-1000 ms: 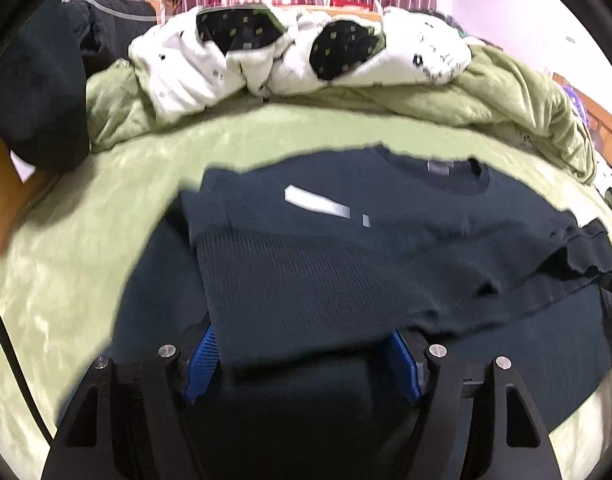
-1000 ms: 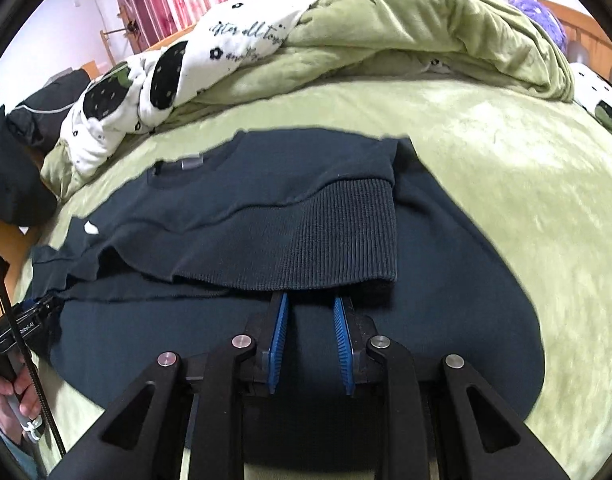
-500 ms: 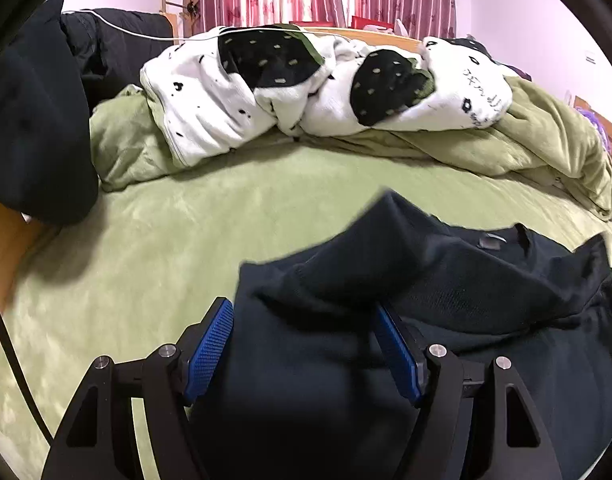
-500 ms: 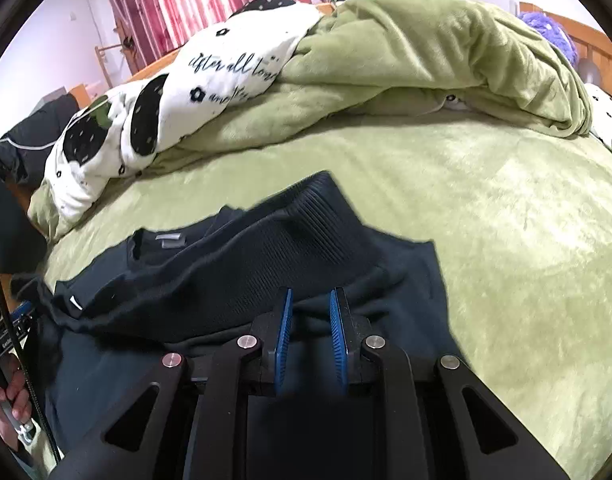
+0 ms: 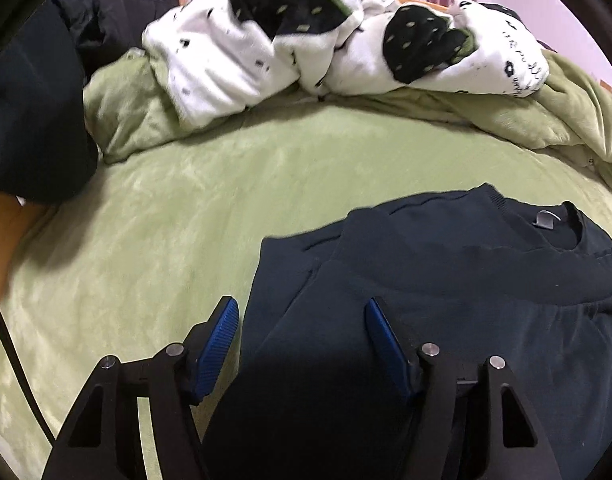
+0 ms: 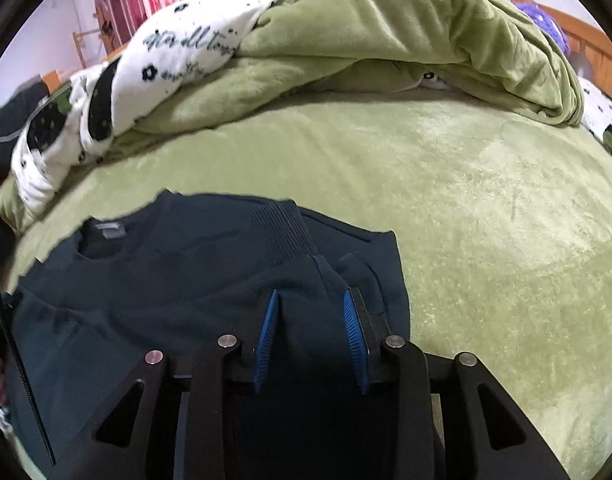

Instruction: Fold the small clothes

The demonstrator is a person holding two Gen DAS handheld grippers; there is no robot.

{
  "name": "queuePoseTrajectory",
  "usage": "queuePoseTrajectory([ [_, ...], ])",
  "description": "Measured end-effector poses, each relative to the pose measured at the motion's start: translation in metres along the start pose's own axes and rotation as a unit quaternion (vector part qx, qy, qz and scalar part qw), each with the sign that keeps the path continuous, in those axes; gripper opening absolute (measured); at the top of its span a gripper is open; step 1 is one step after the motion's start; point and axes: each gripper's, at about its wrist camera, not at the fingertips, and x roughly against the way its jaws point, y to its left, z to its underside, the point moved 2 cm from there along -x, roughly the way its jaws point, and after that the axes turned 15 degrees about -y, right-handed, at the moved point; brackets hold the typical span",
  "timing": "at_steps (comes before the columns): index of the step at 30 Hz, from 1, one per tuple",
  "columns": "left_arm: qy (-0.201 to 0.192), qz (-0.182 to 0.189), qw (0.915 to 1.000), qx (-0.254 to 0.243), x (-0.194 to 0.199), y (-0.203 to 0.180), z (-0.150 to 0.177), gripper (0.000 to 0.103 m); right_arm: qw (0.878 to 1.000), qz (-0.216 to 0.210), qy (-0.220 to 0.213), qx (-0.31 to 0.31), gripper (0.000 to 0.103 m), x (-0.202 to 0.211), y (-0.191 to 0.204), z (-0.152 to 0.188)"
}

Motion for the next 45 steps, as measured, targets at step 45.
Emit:
queuePoseTrajectory([
  [45,-0.025,-0.006,0.9978,0.062,0.197,0.103,0.061,0.064,0.981,-0.145,-0.032,0.129,0.034,0.204,0.267,0.114],
])
